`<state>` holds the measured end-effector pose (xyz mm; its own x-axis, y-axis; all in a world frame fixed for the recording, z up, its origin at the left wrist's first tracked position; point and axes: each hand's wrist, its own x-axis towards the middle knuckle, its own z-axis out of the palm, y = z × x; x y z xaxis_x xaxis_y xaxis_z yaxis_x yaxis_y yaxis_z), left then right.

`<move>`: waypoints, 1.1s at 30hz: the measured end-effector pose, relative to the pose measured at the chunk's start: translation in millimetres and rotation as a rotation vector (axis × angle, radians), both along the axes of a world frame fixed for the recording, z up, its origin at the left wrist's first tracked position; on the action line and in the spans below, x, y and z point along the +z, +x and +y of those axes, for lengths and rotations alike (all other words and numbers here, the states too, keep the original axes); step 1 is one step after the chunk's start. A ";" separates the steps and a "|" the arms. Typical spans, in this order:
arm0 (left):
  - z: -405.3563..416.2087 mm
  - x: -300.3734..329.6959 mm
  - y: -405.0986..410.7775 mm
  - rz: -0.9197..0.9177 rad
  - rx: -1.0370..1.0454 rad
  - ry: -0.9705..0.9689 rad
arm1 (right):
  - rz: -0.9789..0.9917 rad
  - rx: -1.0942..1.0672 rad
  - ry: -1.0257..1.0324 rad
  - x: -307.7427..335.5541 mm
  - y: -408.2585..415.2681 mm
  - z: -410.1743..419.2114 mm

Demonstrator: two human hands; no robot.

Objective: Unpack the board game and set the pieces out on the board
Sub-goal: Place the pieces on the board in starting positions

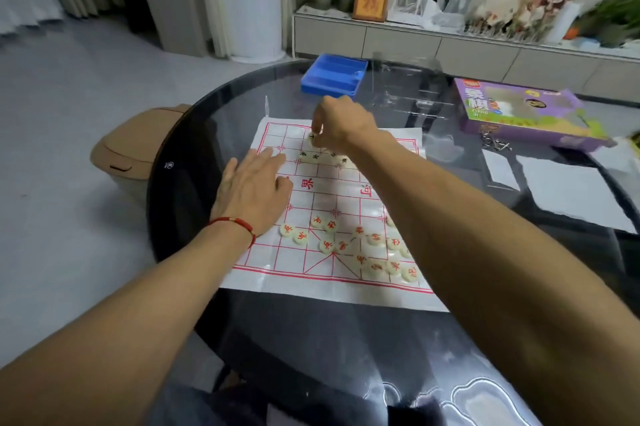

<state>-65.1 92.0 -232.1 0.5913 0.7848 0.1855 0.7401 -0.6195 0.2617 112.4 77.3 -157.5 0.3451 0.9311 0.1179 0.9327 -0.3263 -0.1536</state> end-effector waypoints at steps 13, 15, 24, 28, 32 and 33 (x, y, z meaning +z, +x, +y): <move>3.6 -3.6 -1.2 0.023 -0.028 -0.012 | -0.034 0.041 0.039 2.6 37.7 -49.3; 3.4 -2.8 -0.5 0.037 -0.028 -0.019 | -0.012 0.042 0.021 4.7 52.7 -89.5; 1.8 1.6 0.4 0.112 -0.037 -0.022 | 0.090 -0.283 -0.187 23.0 121.1 -266.1; 1.9 3.6 0.8 0.121 -0.043 -0.024 | 0.195 -0.319 -0.217 6.7 119.8 -287.9; 1.6 5.8 0.8 0.152 -0.053 -0.038 | 0.231 -0.272 -0.192 -4.5 118.4 -290.8; 1.2 6.3 1.0 0.155 -0.056 -0.041 | 0.238 -0.263 -0.184 -6.5 118.3 -290.7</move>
